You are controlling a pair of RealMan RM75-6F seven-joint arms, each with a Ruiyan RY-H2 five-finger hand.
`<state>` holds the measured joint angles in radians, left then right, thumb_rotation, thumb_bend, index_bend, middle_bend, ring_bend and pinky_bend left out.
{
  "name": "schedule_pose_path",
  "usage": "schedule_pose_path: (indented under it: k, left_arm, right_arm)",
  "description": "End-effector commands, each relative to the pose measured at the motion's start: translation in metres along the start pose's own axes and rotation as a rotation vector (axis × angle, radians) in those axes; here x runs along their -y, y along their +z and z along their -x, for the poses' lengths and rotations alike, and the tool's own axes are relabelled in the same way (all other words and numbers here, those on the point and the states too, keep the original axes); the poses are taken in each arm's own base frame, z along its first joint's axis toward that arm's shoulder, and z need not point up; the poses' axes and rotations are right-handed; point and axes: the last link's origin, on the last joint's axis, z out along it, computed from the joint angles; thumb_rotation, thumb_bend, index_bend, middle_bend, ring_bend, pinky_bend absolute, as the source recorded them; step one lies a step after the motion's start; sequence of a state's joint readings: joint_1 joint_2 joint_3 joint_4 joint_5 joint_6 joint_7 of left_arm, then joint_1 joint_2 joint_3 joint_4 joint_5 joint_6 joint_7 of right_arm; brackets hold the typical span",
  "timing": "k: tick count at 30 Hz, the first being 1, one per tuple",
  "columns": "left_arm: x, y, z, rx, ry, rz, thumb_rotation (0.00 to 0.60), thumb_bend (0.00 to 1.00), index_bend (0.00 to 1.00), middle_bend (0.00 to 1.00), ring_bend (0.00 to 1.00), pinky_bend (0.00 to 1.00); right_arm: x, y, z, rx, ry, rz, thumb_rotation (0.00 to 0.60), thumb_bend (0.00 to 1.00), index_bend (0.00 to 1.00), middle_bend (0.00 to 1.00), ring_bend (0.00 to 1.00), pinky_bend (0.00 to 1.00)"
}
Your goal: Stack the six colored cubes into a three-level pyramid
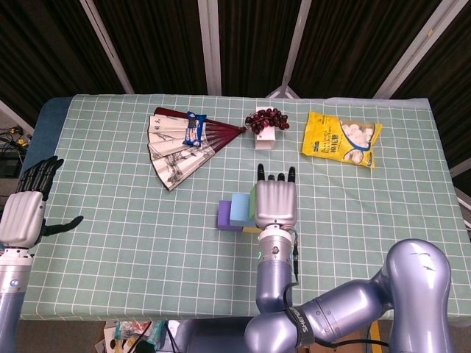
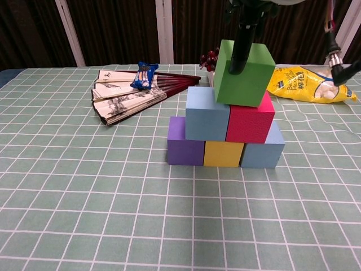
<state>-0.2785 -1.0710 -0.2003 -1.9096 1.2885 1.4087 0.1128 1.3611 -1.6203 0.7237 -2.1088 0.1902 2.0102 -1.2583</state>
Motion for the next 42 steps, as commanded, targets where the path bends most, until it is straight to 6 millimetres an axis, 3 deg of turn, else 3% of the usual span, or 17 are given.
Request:
schedule_pose_path:
  k: [1,42]
  left_arm:
    - [0.0001,0.0000,-0.0001,-0.001,-0.001,-0.001,0.600,0.05,0.00,0.01,0.00,0.01]
    - [0.0010,0.0000,-0.0012,0.001,-0.003,-0.005,0.600,0.05,0.00,0.01,0.00,0.01]
  right_arm:
    - [0.0008,-0.0003,0.0007,0.003,0.000,-0.001,0.600,0.33,0.00,0.42,0.21,0.07]
    - [0.0041,-0.0015,0.0035,0.002,-0.025,0.016,0.600,0.33,0.00,0.42,0.21,0.09]
